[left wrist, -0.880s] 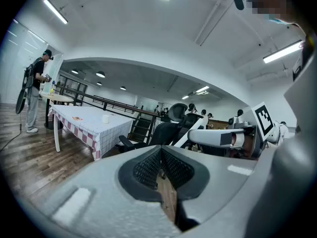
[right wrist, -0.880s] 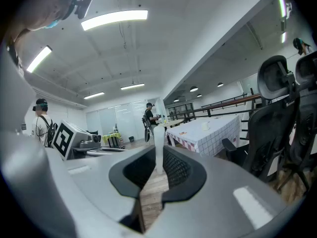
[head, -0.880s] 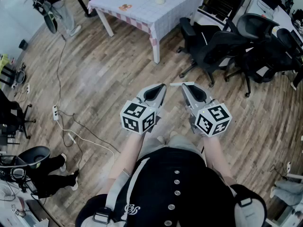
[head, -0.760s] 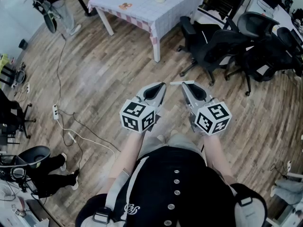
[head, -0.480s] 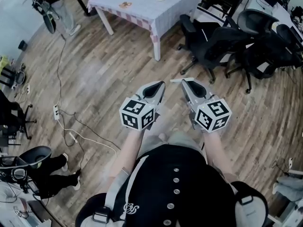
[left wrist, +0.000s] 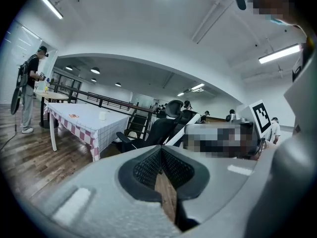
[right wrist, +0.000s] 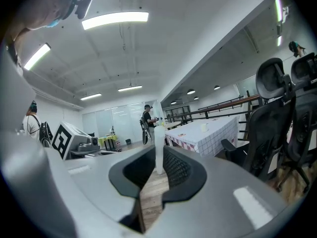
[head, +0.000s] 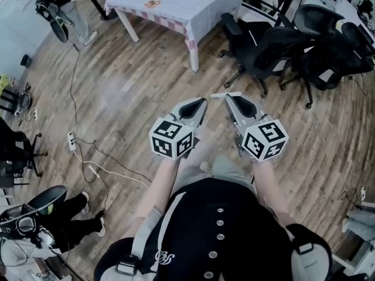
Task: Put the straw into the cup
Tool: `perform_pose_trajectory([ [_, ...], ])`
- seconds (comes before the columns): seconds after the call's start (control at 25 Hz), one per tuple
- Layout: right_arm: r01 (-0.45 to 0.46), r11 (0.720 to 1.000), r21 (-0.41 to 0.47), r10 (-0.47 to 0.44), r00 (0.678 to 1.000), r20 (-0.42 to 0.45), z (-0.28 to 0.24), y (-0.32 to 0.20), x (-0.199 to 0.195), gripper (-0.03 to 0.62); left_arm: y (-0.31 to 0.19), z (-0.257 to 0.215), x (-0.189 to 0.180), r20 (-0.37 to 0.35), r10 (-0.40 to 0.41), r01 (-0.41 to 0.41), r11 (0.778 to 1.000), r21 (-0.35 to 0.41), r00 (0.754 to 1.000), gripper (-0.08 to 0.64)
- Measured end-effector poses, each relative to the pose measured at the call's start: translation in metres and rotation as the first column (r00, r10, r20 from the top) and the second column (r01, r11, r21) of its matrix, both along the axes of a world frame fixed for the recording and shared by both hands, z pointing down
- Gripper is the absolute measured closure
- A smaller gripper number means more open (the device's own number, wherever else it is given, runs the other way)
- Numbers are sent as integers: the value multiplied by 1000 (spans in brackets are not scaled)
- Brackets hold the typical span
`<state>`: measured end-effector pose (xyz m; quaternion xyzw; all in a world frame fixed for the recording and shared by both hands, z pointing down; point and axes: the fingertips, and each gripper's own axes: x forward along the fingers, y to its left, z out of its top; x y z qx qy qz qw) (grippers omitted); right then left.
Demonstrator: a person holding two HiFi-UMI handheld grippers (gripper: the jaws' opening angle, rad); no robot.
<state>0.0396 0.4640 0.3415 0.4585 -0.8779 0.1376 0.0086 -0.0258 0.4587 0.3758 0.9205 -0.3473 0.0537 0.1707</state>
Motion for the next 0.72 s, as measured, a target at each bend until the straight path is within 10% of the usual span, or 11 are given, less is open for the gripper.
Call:
perform_pose_trajectory([
  [0.72,18,999,44,-20,999,49,-4,-116,36,545,-117,11,39,-11,6,-6,1000,-8,1000,560],
])
